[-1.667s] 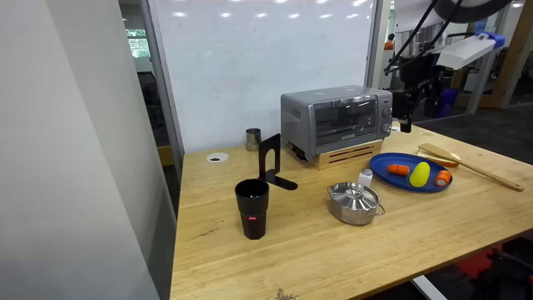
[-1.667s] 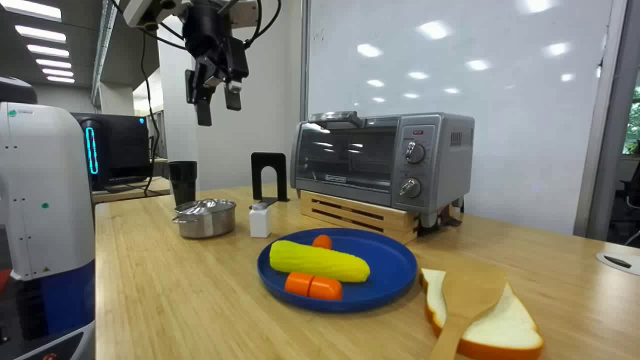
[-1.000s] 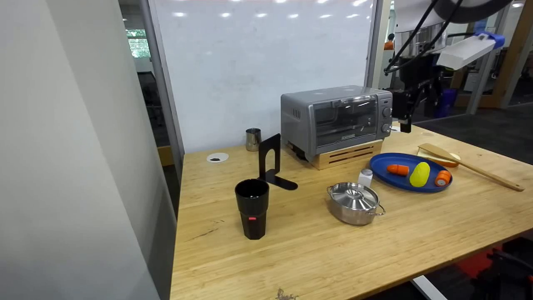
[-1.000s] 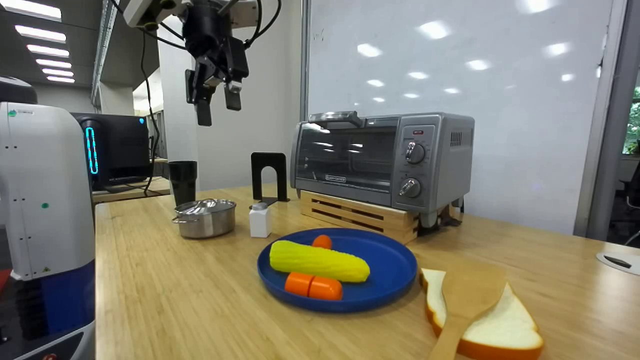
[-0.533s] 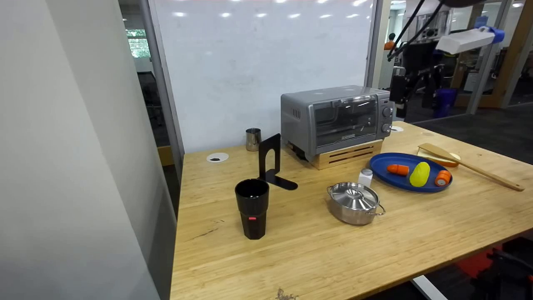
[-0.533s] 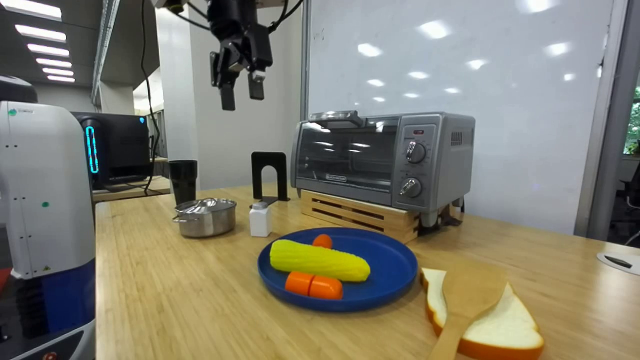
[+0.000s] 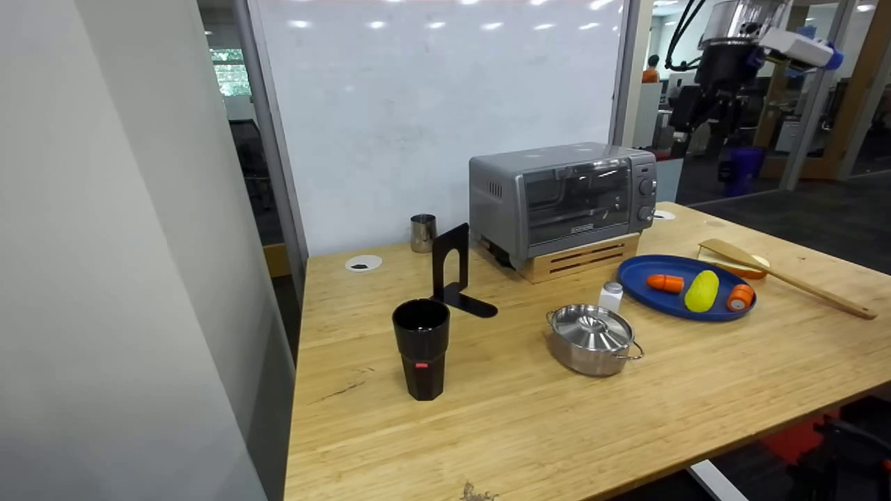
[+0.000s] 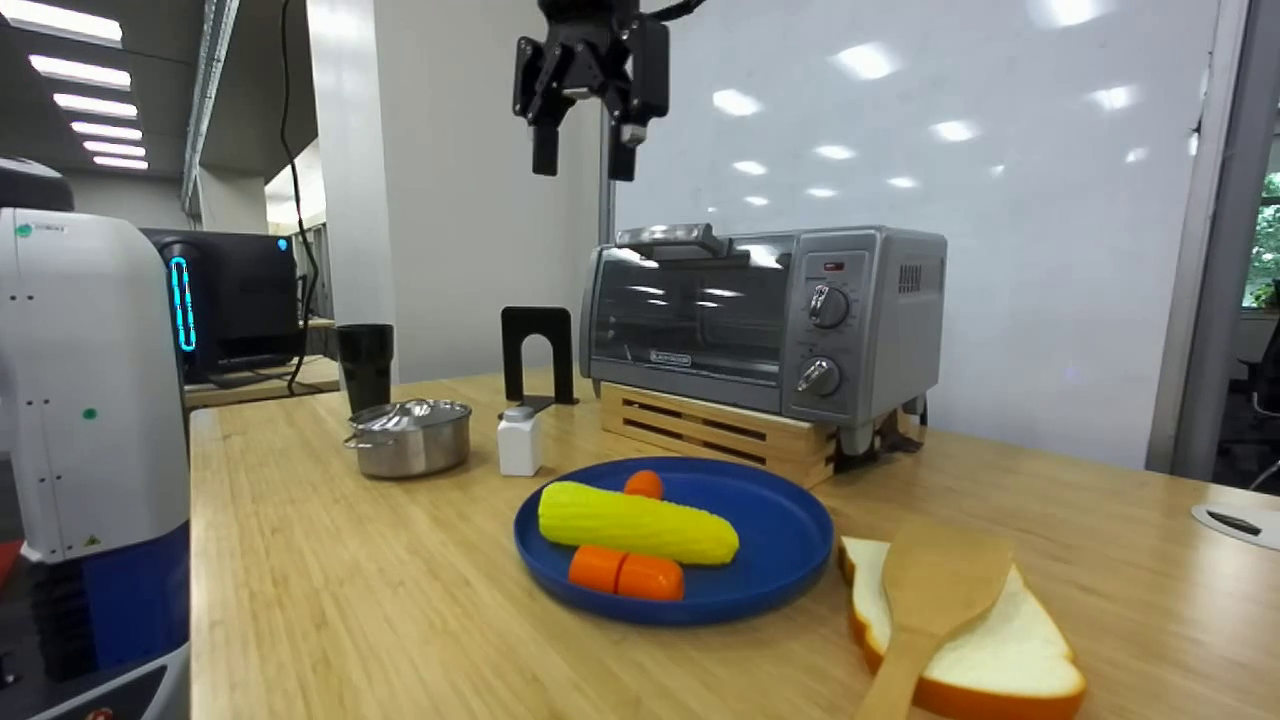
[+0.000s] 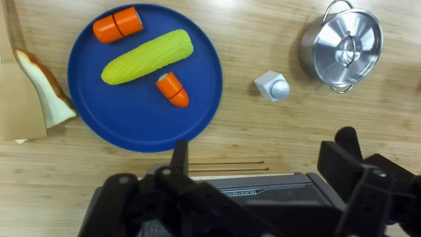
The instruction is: Turn the top knob on the toaster oven to the right
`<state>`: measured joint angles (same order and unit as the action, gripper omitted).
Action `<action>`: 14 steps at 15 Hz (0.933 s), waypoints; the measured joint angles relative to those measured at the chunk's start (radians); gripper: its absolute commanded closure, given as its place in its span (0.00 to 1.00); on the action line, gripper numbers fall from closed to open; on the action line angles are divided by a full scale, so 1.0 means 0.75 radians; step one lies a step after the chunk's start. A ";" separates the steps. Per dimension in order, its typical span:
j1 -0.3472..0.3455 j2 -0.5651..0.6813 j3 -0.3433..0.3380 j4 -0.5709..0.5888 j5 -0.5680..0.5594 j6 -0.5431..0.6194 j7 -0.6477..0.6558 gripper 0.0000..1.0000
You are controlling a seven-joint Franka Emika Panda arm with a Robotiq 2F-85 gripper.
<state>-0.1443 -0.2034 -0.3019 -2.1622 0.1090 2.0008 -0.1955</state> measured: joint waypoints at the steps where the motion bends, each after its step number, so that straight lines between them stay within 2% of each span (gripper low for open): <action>1: -0.004 0.040 -0.029 0.039 0.041 -0.017 -0.075 0.00; 5: -0.049 0.238 -0.080 0.236 0.147 -0.126 -0.261 0.00; 10: -0.119 0.488 -0.071 0.482 0.162 -0.202 -0.272 0.00; 14: -0.129 0.541 -0.069 0.535 0.162 -0.214 -0.271 0.00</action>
<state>-0.2414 0.2027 -0.3537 -1.7612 0.2305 1.8401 -0.3988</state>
